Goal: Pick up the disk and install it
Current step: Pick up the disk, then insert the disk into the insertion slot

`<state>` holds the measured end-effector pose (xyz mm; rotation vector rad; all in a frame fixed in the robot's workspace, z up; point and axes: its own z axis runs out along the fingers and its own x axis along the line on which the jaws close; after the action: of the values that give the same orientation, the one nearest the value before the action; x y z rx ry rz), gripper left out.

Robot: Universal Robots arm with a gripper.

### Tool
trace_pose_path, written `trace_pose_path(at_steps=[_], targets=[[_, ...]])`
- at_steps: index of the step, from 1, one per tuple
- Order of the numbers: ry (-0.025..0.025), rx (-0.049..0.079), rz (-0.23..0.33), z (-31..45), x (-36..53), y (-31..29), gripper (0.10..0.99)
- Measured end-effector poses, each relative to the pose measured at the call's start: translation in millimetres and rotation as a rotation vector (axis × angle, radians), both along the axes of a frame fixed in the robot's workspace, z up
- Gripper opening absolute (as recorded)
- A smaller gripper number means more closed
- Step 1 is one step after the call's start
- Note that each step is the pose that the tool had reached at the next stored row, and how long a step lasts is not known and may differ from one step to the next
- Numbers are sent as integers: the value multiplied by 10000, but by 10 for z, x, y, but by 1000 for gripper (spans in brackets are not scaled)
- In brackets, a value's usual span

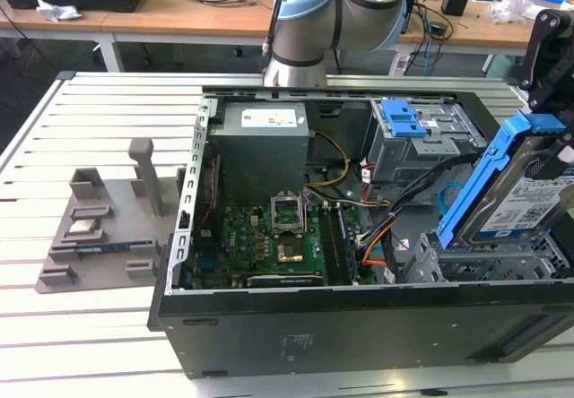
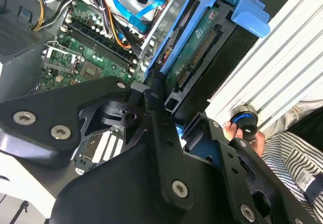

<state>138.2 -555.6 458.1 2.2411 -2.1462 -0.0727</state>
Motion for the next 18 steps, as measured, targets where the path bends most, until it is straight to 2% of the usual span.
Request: trace_pose_path(at_steps=[11, 18], targets=[[0, 0, 1, 0, 2, 0, 365], [-1, 3, -167, -65, 2, 16, 365]])
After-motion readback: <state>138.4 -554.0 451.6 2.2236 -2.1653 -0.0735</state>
